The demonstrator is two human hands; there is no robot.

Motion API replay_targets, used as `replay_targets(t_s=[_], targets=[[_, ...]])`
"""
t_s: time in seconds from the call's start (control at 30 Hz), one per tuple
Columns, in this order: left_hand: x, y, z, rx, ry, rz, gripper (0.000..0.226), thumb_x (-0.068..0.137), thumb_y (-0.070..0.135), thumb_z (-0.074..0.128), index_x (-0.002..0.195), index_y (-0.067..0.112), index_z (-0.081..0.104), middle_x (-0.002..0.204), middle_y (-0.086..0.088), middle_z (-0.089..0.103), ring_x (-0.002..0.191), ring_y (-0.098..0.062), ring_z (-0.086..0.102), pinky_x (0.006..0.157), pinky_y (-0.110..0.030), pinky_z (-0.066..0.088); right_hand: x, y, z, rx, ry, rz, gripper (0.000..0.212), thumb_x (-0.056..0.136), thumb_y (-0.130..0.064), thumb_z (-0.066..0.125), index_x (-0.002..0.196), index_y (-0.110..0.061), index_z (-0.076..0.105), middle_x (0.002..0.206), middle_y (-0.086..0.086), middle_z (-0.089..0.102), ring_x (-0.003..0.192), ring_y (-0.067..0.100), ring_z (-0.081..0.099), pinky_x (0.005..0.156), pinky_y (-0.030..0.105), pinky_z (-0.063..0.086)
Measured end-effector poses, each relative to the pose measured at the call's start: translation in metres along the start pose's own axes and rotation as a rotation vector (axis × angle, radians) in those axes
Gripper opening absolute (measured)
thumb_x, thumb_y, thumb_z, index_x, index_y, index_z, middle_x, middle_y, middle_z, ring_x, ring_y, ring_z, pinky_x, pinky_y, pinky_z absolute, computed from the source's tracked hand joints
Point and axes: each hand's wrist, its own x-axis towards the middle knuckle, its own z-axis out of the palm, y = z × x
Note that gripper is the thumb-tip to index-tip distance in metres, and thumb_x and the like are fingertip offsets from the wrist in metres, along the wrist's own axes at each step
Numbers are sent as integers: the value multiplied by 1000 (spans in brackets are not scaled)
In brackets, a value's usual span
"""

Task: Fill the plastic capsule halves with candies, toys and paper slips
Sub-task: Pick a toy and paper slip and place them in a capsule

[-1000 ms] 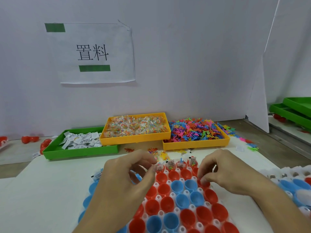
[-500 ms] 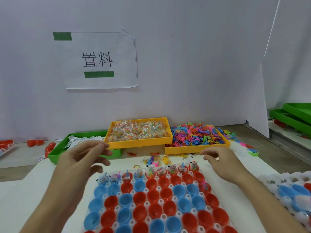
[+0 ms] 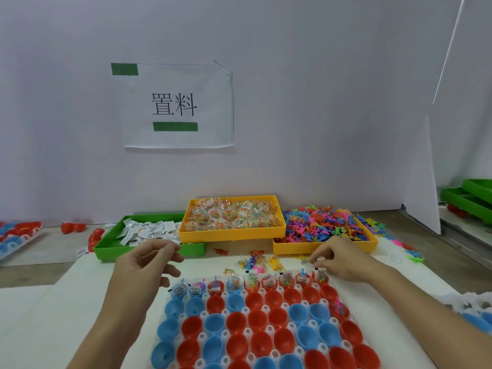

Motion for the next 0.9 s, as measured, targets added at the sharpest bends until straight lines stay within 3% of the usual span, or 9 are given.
replay_targets(t_s=[0.13,0.3,0.5,0.67,0.9], targets=[[-1,1,0,16,-11,11,16,95,10,59,87,11,73,75,-6,73,54,-12,63,58,-33,48,-2,1,0,-10,29,2,12,89,-26,74,81,-34,69,79,-12,62,71,5,53,57,15,39],[-2,-1,3,44,-15,11,14,96,11,59,89,9,72,74,-6,73,53,-12,62,56,-32,48,-9,1,-5,6,47,42,13,91,-25,72,80,-30,67,76,-9,59,68,5,50,57,16,36],[-5,1,6,57,-35,30,14,95,11,60,88,9,72,75,-7,73,57,-16,62,56,-32,47,-38,5,-7,197,327,177,18,95,-17,66,80,-24,60,86,-3,65,77,7,58,59,16,38],[-6,1,9,80,-54,48,16,95,10,60,86,12,73,76,-7,74,60,-19,64,57,-34,49,-62,-2,5,522,483,235,9,98,-16,60,89,-19,58,77,1,72,55,10,70,48,20,45],[-6,-2,11,118,-64,61,18,95,12,60,84,15,74,76,-7,74,62,-21,64,58,-34,50,-69,-7,-2,649,575,225,6,99,-27,60,92,-25,61,76,-1,66,54,13,63,52,27,46]])
